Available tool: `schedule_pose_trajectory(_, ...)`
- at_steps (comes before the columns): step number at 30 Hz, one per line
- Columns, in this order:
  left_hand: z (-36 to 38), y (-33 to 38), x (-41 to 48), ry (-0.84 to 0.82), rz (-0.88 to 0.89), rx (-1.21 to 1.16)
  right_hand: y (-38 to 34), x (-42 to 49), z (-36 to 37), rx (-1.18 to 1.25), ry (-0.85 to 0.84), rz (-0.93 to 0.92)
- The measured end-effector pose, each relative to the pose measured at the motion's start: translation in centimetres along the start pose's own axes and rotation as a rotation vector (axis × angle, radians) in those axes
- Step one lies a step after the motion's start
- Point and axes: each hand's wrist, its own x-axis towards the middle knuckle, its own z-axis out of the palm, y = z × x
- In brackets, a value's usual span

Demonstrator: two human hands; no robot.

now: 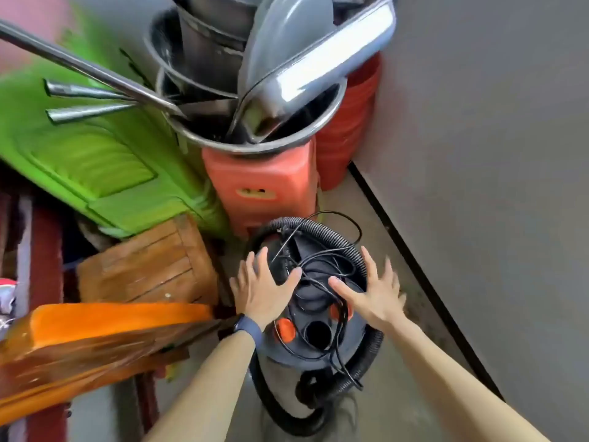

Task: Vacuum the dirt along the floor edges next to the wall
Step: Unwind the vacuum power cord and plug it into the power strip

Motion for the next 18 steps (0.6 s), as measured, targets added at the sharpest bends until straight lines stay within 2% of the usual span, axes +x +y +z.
schedule_pose_trajectory(3, 2.5, 0.0, 1.9, -0.008, -0.028, -0.016, 0.4, 2.7, 2.0, -0.025, 0.002, -0.023)
schedule_pose_trajectory(5, 4.3, -0.4, 2.1, -0.056, -0.049, -0.146, 1.1, 3.3, 4.0, -0.036, 0.049, -0.005)
schedule_pose_trajectory(7, 5.8, -0.9, 1.3, -0.032, -0.061, -0.205, 2.3, 3.3, 5.7, -0.084, 0.121, -0.009)
schedule_pose_trajectory(12, 7.5, -0.9, 1.0, 0.062, -0.064, -0.121, 3.5, 3.1, 6.1, -0.051, 0.174, -0.011)
schedule_pose_trajectory(18, 8.6, -1.9, -2.7, -0.043, -0.055, -0.188, 6.2, -0.5, 7.0, -0.003, 0.184, 0.048)
